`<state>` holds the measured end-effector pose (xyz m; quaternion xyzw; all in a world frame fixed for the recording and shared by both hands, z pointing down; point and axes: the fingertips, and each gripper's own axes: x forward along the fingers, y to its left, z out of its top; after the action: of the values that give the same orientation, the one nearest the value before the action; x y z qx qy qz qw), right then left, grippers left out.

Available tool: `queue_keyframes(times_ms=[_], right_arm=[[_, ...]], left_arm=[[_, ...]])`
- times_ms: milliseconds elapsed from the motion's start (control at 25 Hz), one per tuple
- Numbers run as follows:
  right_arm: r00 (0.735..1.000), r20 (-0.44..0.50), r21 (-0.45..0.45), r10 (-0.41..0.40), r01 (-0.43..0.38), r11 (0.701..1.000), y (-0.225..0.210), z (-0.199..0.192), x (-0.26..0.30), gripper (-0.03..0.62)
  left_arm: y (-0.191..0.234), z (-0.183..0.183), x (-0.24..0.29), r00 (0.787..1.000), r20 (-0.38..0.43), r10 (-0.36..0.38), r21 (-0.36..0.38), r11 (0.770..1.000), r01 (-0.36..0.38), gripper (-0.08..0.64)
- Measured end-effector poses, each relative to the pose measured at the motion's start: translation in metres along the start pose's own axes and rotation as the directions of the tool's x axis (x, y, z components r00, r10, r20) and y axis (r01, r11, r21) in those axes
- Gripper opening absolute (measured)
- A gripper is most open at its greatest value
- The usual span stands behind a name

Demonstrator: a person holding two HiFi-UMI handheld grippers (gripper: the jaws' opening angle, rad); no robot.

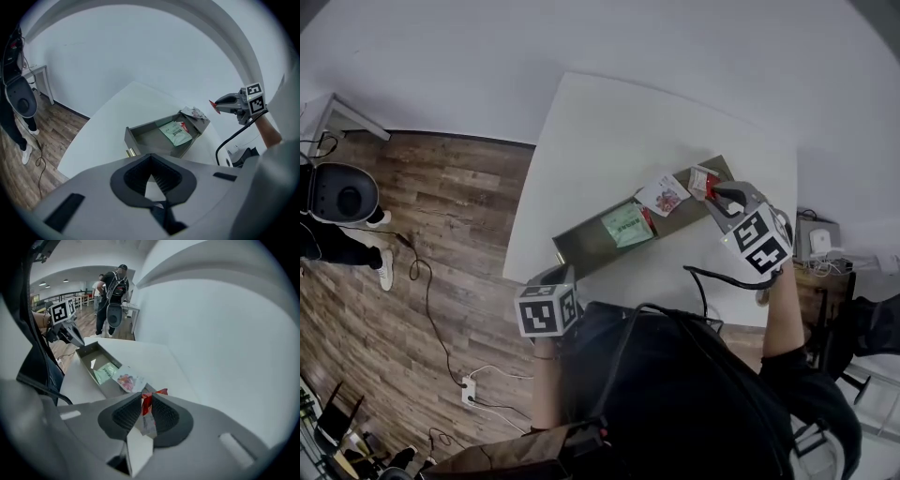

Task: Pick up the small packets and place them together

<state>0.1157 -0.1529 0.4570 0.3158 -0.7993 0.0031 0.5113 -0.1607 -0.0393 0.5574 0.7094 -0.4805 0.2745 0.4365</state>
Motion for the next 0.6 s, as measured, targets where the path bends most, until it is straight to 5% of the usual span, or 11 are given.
queue_keyframes(times_ms=[200, 600], right_arm=[[0.998, -0.057, 0.082, -0.041, 0.046, 0.996, -0.034, -0.045, 0.005, 0.067], [0.997, -0.076, 0.137, 0.028, -0.018, 0.99, -0.041, -0.073, 0.043, 0.067]], left_arm=[[-0.001, 0.0, 0.0, 1.0, -0.006, 0.009, 0.004, 1.0, -0.009, 0.0], [-0.002, 0.0, 0.002, 1.0, -0.004, 0.018, -0.011, 1.0, -0.018, 0.0]])
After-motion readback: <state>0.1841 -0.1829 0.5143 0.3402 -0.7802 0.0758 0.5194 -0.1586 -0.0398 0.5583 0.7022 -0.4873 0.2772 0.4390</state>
